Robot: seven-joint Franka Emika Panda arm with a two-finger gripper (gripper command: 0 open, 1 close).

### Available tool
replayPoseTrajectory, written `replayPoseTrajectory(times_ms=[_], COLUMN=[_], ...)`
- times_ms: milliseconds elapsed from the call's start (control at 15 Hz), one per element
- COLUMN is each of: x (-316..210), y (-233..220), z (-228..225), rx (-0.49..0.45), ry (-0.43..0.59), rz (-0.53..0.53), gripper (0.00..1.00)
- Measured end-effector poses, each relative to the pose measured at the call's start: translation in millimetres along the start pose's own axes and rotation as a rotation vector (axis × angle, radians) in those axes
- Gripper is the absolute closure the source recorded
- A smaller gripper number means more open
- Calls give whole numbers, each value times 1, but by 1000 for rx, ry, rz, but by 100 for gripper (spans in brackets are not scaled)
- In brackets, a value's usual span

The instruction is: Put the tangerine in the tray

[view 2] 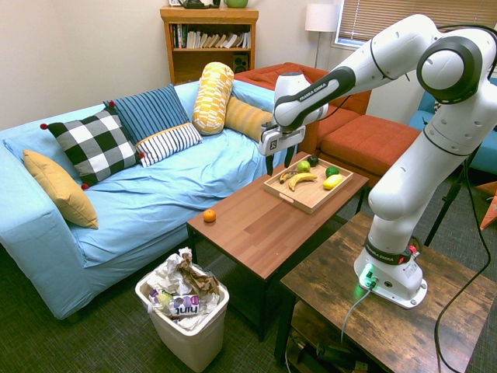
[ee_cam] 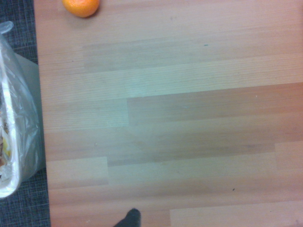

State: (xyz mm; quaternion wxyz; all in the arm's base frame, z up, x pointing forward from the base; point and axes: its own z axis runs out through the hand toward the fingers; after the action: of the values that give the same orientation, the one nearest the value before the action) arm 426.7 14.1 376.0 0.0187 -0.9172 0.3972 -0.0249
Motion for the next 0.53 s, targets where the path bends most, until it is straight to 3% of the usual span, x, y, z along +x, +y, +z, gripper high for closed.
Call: replayPoseTrajectory(times_ms=[267,533], x=[-7,-14], y=[-21,-100], z=[2,19], rx=[17,45], ry=[14,33], rz=[-12,-29], gripper=[0,0])
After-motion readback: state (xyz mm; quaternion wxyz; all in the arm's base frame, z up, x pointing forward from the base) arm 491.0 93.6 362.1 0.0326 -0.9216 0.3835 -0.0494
